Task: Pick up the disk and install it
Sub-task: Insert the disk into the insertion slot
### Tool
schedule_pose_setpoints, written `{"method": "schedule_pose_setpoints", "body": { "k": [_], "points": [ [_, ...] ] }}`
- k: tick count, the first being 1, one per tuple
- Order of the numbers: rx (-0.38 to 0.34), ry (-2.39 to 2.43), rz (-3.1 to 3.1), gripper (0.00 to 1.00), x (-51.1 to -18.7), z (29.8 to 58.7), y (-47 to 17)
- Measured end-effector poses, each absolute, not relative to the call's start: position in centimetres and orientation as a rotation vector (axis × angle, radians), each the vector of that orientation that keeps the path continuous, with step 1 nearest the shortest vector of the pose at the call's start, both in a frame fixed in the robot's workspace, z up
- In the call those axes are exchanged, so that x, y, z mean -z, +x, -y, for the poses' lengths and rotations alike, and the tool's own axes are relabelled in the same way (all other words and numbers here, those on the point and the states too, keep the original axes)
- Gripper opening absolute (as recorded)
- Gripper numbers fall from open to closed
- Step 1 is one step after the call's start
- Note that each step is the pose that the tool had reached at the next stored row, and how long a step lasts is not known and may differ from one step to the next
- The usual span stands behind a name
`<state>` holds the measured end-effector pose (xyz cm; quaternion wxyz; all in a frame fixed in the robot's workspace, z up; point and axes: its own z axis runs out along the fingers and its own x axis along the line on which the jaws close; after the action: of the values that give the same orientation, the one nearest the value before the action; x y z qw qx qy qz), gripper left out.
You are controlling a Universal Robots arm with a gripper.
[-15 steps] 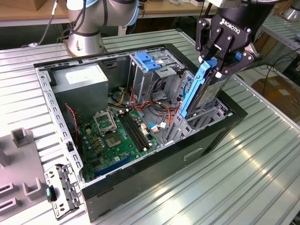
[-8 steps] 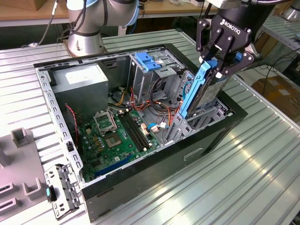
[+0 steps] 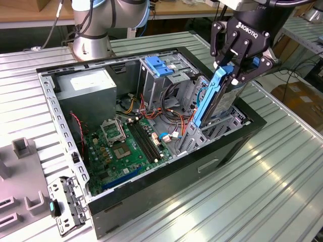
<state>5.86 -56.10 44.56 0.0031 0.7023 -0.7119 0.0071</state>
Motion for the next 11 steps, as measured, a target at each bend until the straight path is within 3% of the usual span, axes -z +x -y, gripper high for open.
{"method": "schedule_pose_setpoints", "body": {
  "k": [11],
  "points": [
    [-0.022,2.202,2.232,0.37,-43.3,56.1,5.8]
  ]
}}
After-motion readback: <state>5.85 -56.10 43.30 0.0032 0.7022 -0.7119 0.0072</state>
